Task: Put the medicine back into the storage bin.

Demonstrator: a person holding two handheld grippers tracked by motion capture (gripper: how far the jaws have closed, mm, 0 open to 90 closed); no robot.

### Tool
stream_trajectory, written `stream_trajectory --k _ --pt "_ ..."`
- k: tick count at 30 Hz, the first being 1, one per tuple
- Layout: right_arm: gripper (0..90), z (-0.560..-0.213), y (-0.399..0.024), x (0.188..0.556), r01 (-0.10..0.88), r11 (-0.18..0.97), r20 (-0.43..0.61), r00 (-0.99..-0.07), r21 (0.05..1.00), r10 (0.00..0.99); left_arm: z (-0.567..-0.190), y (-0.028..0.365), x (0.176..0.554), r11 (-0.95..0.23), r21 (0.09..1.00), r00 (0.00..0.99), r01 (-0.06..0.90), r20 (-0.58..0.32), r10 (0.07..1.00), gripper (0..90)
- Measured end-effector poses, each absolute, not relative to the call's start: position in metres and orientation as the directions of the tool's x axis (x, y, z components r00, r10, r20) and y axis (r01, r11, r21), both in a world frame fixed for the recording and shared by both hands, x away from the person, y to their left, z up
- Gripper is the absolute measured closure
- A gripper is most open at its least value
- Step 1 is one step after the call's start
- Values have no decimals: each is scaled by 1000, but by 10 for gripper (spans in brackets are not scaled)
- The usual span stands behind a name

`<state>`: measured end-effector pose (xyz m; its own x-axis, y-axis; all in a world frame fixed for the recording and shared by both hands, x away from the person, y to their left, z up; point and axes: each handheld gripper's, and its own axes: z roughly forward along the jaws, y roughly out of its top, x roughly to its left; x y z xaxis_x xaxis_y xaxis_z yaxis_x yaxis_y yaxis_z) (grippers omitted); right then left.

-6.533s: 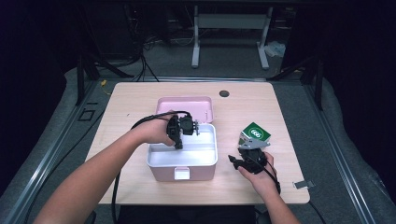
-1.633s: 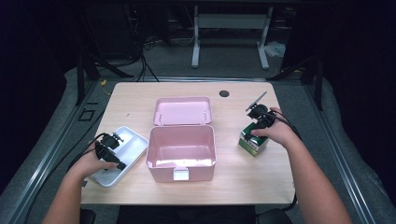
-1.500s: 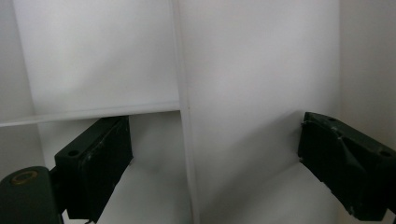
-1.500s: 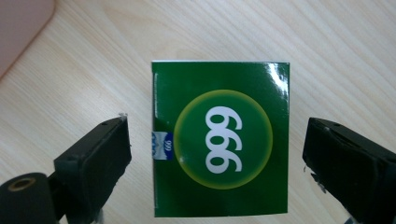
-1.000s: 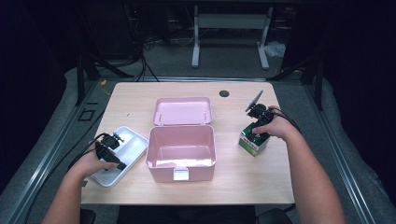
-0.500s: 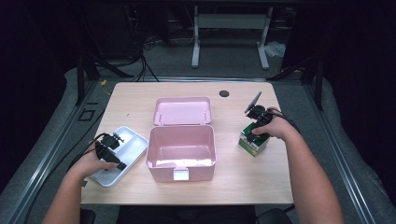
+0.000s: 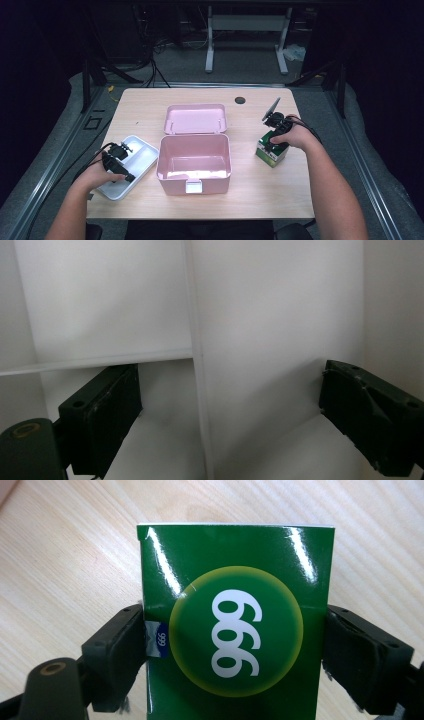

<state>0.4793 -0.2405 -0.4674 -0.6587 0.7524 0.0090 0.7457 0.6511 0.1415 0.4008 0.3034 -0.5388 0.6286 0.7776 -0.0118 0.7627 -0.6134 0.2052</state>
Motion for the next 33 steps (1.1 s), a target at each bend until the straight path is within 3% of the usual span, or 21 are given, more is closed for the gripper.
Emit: stream_trajectory --k 16,22,25,33 --pt "157 -424 -225 468 651 739 -60 -742 173 668 -539 303 401 -611 207 626 764 -13 779 94" --pt "157 -409 -213 459 519 837 -94 -838 173 538 -539 303 401 -614 206 629 762 -12 777 94" --pt "157 -402 -203 450 399 904 -95 -905 155 415 -539 304 401 -614 207 630 761 -12 777 94" --pt "158 -389 -185 436 254 959 -78 -961 125 265 -539 304 400 -611 207 627 764 -14 779 94"
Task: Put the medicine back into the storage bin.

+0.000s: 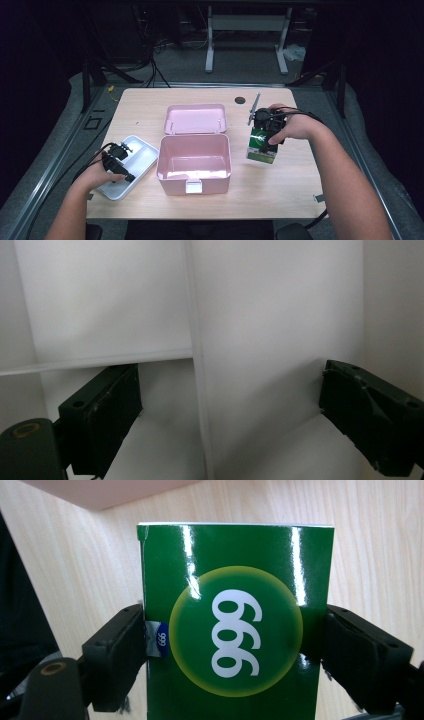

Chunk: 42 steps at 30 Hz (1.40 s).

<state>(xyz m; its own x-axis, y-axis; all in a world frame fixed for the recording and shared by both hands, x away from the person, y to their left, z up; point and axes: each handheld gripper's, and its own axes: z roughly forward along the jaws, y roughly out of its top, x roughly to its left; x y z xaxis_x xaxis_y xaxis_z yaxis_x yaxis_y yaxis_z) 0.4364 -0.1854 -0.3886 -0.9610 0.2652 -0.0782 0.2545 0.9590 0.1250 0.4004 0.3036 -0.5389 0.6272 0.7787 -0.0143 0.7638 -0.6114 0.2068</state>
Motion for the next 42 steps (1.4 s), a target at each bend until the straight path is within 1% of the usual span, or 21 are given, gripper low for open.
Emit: stream_trajectory --k 5,10,12,13,15,16,20,21,22,23,24,25,26,27,28,29,30,31,33,36,42 --pt "158 -380 -179 433 220 967 -89 -969 126 232 -539 303 401 -614 206 629 762 -12 777 94" --pt "158 -358 -169 428 165 977 -85 -980 136 178 -539 303 401 -614 205 629 762 -12 777 94" --pt "158 -354 -167 427 158 977 -73 -983 141 169 -539 303 401 -614 205 629 762 -12 777 94" --pt "158 -349 -164 425 146 979 -101 -982 144 161 -539 303 401 -614 205 630 762 -12 777 94" --pt "158 -342 -157 422 130 980 -82 -986 152 144 -539 303 401 -614 205 630 762 -12 777 94" --pt "158 -338 -154 421 123 980 -92 -986 157 138 -539 303 401 -614 205 629 762 -12 777 94" --pt "158 -328 -132 414 99 977 -47 -993 189 109 -539 304 401 -615 205 631 761 -13 776 94" --pt "158 -328 -132 414 99 977 -47 -993 189 109 -539 304 401 -615 205 631 761 -13 776 94" --pt "158 -326 -126 412 91 978 -87 -990 190 109 -539 304 401 -615 206 631 761 -12 776 94" --pt "158 -325 -119 411 84 977 -54 -994 195 96 -539 304 401 -615 206 631 761 -12 776 94" --pt "158 -323 -113 409 78 978 -85 -992 195 97 -539 304 401 -615 206 631 761 -13 776 94" --pt "158 -323 -107 409 74 977 -54 -995 199 87 -539 304 401 -616 205 631 761 -13 776 94" --pt "158 -322 -96 407 57 977 -55 -996 205 70 -539 304 401 -614 206 630 761 -13 776 94" --pt "158 -322 -96 407 57 977 -55 -996 205 70 -539 304 401 -614 206 630 761 -13 776 94" --pt "158 -321 -84 406 43 977 -41 -998 208 53 -539 304 401 -616 205 631 761 -14 775 94" --pt "158 -321 -84 406 43 977 -41 -998 208 53 -539 304 401 -616 205 631 761 -14 775 94" --pt "158 -322 -72 405 32 976 -42 -998 216 42 -539 304 401 -616 206 631 761 -14 775 94" --pt "158 -322 -72 405 32 976 -42 -998 216 42 -539 304 401 -616 205 632 761 -14 775 94" --pt "158 -325 -60 404 19 977 -23 -999 211 24 -539 304 401 -616 206 632 760 -14 775 94" --pt "158 -331 -46 404 -2 979 -24 -1000 202 3 -539 304 401 -615 205 631 761 -14 776 94" --pt "157 -343 -36 405 -19 982 -6 -1000 190 -18 -539 304 401 -615 206 630 761 -13 776 94"
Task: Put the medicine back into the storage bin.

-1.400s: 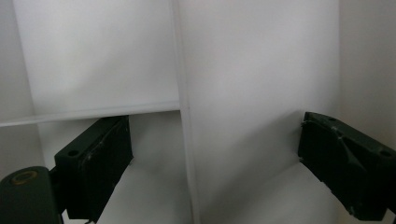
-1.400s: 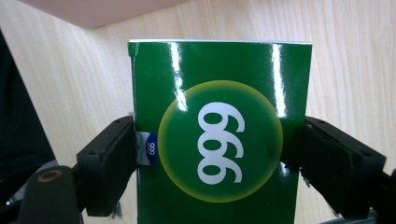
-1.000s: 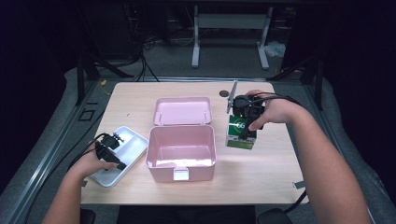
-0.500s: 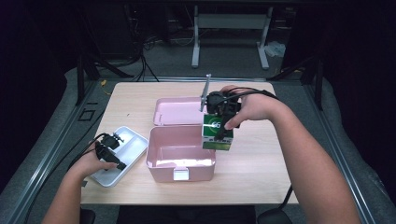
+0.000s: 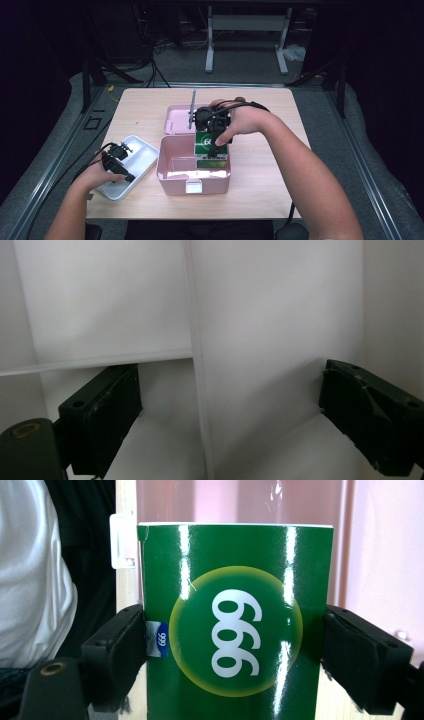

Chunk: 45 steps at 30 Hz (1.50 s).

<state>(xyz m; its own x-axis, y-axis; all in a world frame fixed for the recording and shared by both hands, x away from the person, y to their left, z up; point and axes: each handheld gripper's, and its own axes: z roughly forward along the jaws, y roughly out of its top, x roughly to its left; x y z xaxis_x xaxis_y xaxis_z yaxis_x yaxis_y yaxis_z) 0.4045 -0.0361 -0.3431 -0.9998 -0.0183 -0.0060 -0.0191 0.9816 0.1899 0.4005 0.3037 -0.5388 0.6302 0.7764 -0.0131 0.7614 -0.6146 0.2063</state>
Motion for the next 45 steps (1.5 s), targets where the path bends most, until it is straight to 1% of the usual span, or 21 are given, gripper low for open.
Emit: stream_trajectory --k 6,7,11,12,13,14,15,18,20,21,23,26,29,38,39,41,45 --pt "157 -365 -34 407 -20 983 -7 -1000 181 -19 -539 304 401 -616 206 631 760 -13 775 94" --pt "157 -369 -33 408 -20 986 -13 -1000 168 -19 -539 304 401 -616 206 632 760 -13 775 94" --pt "156 -382 -33 409 -12 987 -13 -1000 163 -10 -539 304 401 -616 206 632 760 -12 775 94" --pt "156 -390 -33 410 -13 986 -12 -1000 165 -11 -539 304 401 -616 206 632 760 -12 775 94" --pt "156 -390 -33 410 -13 986 -12 -1000 165 -11 -539 304 401 -616 206 632 760 -12 775 94" --pt "156 -398 -32 410 -7 986 -3 -1000 168 -7 -539 304 401 -616 206 631 760 -12 775 94" --pt "156 -398 -32 410 -7 986 -3 -1000 168 -7 -539 304 401 -616 206 631 760 -12 775 94" --pt "156 -411 -29 410 -14 989 -11 -1000 147 -13 -539 304 401 -615 205 631 761 -12 776 94" --pt "156 -415 -28 410 -15 988 -14 -1000 151 -13 -539 304 401 -616 206 631 761 -12 775 94" --pt "156 -419 -28 410 -12 986 -16 -1000 167 -9 -539 304 401 -616 206 631 760 -12 775 94" --pt "155 -424 -28 412 -8 990 -10 -1000 137 -7 -539 304 401 -615 205 631 761 -12 776 94" --pt "155 -432 -28 413 -5 991 -14 -1000 131 -3 -539 304 401 -615 206 631 761 -14 776 94" --pt "155 -436 -29 414 -7 991 -18 -1000 137 -5 -539 304 401 -615 206 631 761 -14 776 94" --pt "151 -444 -29 416 -6 994 -24 -1000 108 -3 -539 304 401 -613 206 629 762 -15 777 94" --pt "171 -444 -30 416 0 993 -27 -1000 117 3 -539 304 401 -614 206 629 762 -14 777 94" --pt "160 -440 -31 417 19 990 -19 -1000 142 21 -539 304 401 -614 206 629 762 -15 777 94" --pt "170 -432 -33 417 28 985 -20 -999 169 31 -539 304 401 -614 207 630 762 -14 776 94"
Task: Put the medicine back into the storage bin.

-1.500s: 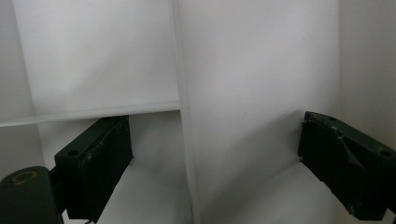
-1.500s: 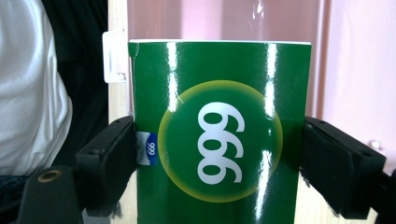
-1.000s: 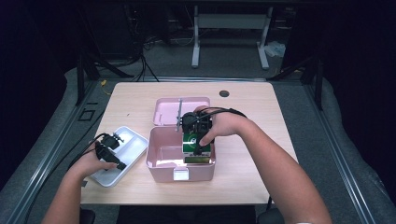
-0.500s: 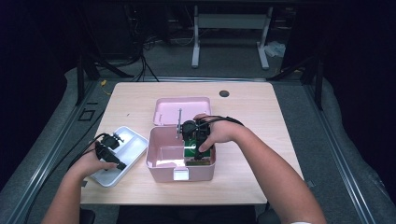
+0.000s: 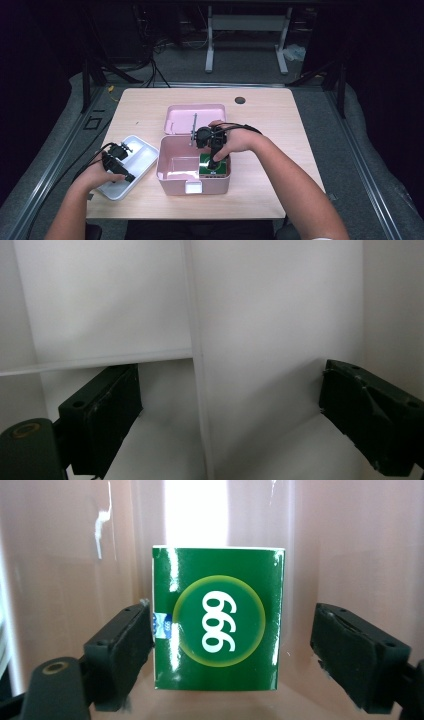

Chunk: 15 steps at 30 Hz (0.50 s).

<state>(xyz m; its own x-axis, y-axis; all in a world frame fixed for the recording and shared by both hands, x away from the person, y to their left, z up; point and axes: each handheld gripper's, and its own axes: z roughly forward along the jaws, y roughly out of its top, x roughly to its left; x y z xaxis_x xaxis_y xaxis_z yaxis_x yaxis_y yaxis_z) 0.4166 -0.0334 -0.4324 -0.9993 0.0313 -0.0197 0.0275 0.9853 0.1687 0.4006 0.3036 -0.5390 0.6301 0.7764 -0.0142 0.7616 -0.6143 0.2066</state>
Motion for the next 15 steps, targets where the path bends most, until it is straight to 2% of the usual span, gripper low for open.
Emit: stream_trajectory --k 3,15 --pt "201 -422 -37 415 31 981 -26 -999 193 37 -539 304 401 -614 206 629 762 -14 777 94" --pt "218 -400 -58 414 101 961 -70 -990 257 123 -539 305 399 -616 215 633 758 -15 774 94"
